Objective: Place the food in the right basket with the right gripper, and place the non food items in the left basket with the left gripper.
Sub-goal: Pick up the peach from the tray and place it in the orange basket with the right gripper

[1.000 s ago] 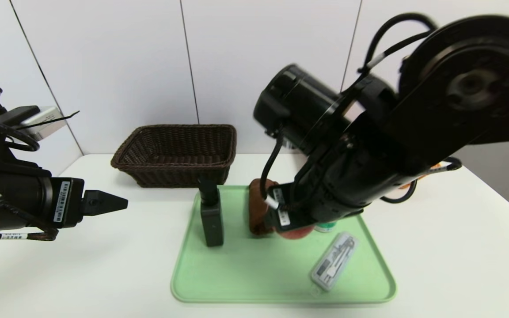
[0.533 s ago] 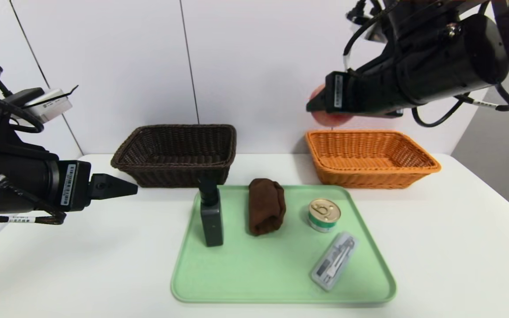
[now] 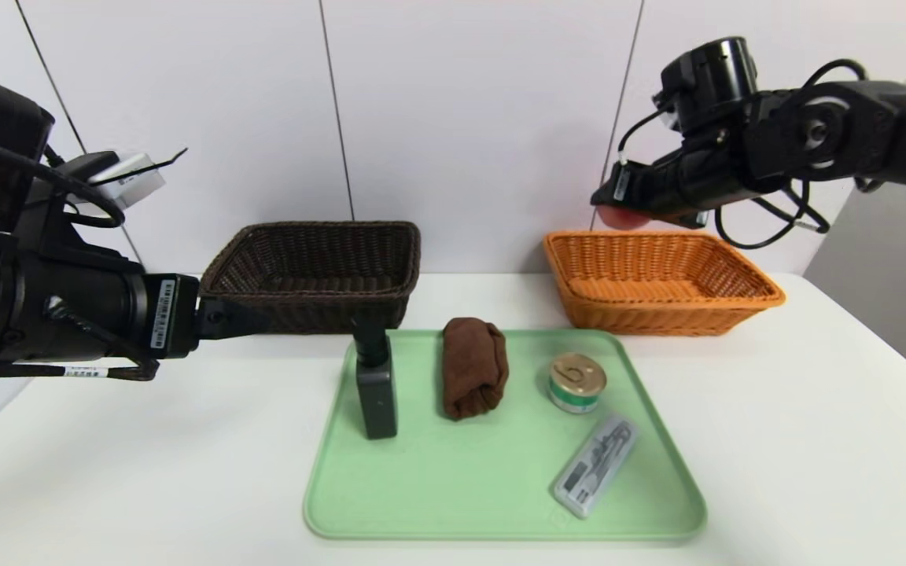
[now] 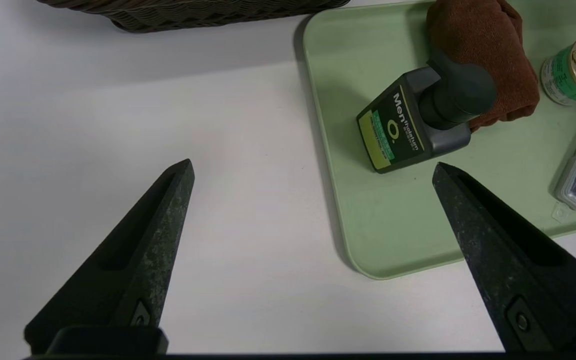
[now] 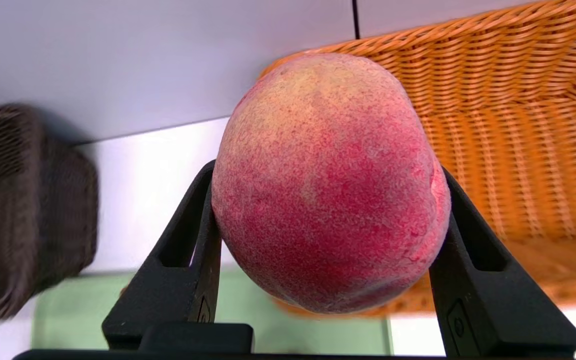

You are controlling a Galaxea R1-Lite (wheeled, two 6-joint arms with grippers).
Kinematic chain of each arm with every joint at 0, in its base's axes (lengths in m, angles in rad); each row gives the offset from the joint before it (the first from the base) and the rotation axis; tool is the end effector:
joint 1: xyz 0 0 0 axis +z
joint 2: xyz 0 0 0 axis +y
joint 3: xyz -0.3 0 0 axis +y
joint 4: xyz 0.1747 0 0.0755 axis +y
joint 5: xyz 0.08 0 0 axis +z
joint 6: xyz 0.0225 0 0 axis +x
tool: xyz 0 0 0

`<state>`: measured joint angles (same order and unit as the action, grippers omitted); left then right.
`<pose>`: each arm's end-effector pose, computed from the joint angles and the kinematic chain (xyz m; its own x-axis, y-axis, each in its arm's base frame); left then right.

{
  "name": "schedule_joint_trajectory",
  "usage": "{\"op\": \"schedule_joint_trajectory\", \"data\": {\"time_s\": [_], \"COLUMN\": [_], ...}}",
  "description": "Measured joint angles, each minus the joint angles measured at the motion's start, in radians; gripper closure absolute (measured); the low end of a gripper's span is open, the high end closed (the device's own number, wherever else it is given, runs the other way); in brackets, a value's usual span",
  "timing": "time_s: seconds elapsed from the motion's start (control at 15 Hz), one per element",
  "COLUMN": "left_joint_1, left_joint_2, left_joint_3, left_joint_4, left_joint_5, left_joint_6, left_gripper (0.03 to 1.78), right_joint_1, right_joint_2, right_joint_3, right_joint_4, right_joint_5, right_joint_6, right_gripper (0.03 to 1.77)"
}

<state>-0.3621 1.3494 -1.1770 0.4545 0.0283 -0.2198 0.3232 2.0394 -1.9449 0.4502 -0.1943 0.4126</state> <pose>0.1893 -0.0710 0.2770 0.7671 -0.2603 -0.5864 0.2051 0.9655 -0.1604 0.3843 0.1241 0.2734 0.8571 0.0834 -0.5084 0.0550 0.9663 0.2513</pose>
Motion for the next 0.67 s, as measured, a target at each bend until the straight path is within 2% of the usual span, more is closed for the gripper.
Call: {"op": "schedule_joint_trajectory", "data": {"time_s": [0.53, 0.67], "left_joint_1": [0.000, 0.000], "left_joint_2": [0.037, 0.045], "left_joint_3": [-0.007, -0.007], "left_joint_4": [-0.013, -0.024], "left_joint_5": [0.000, -0.001], "left_joint_6": [-0.009, -0.010], "left_gripper": [0.12, 0.12], "right_joint_1": [-0.073, -0.082], "right_joint_2": [0.223, 0.242], "right_joint_3": [-0.003, -0.003], "right_joint_4": [-0.080, -0.097], "right_joint_5": [-0.004, -0.005], "right_joint_6": [0.006, 0.001], "right_gripper": [0.69, 0.57]}}
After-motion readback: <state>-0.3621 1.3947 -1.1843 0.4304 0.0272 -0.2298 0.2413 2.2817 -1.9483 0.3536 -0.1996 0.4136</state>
